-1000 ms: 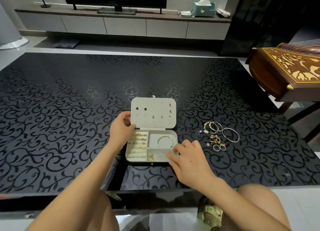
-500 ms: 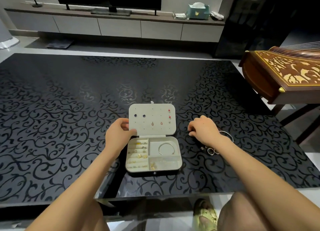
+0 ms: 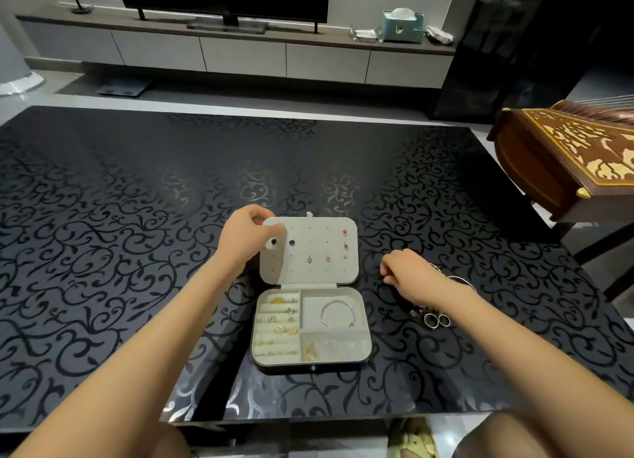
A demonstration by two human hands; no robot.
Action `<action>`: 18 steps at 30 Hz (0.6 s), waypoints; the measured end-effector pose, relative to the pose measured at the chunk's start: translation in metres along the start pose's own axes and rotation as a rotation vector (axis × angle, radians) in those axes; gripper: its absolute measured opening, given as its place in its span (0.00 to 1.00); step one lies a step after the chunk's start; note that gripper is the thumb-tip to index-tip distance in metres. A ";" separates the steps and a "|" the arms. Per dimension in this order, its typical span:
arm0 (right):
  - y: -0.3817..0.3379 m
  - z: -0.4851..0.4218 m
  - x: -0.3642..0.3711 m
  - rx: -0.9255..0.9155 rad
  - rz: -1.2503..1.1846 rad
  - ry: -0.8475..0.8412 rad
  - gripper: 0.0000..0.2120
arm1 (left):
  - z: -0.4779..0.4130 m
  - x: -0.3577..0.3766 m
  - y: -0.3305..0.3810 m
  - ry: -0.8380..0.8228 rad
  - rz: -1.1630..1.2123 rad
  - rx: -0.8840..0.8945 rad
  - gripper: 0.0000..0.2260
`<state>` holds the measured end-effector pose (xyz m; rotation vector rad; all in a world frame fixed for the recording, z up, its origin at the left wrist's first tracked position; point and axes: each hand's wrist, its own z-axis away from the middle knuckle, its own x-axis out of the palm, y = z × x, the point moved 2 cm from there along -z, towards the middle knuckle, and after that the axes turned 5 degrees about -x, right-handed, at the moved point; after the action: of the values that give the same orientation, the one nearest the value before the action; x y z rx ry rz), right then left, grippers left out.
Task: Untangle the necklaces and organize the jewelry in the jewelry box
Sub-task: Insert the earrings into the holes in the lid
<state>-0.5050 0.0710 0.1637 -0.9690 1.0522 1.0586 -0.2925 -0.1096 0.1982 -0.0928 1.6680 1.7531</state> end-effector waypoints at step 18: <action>-0.008 0.001 -0.003 -0.162 0.343 -0.113 0.07 | -0.002 0.014 0.021 0.005 -0.370 0.202 0.12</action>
<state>-0.4976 0.0700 0.1672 -0.8625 1.0738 1.4831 -0.3151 -0.1040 0.2082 -0.2939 1.6969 1.3057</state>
